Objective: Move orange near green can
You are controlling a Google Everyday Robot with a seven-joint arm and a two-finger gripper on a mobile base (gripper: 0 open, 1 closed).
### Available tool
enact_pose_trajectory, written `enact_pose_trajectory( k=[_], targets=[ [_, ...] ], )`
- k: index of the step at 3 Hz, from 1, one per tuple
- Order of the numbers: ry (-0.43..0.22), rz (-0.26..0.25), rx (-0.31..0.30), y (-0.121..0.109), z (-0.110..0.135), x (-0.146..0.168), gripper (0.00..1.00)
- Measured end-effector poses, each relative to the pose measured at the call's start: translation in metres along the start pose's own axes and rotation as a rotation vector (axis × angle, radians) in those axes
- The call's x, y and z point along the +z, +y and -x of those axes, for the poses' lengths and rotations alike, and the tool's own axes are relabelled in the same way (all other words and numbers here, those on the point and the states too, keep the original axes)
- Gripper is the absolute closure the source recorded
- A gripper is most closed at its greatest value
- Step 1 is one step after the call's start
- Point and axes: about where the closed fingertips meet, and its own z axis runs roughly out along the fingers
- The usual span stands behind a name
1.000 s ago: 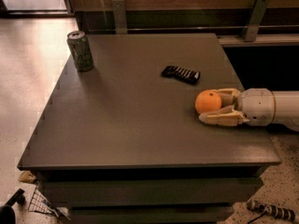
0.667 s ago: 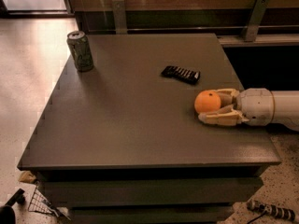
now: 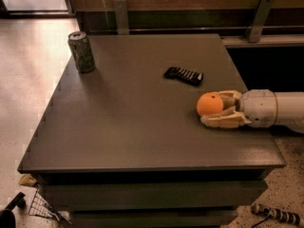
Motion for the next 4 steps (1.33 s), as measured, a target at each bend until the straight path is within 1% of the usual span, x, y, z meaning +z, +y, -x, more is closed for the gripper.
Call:
enact_pose_trajectory(
  k=[1, 2, 3, 4],
  targets=[
    [0.010, 0.009, -0.010, -0.005, 0.009, 0.005, 1.00],
    [0.029, 0.031, -0.027, -0.024, 0.030, 0.024, 1.00],
    [0.037, 0.043, -0.029, -0.059, 0.065, 0.064, 1.00],
    [0.027, 0.041, 0.004, -0.088, 0.081, 0.115, 1.00]
  ],
)
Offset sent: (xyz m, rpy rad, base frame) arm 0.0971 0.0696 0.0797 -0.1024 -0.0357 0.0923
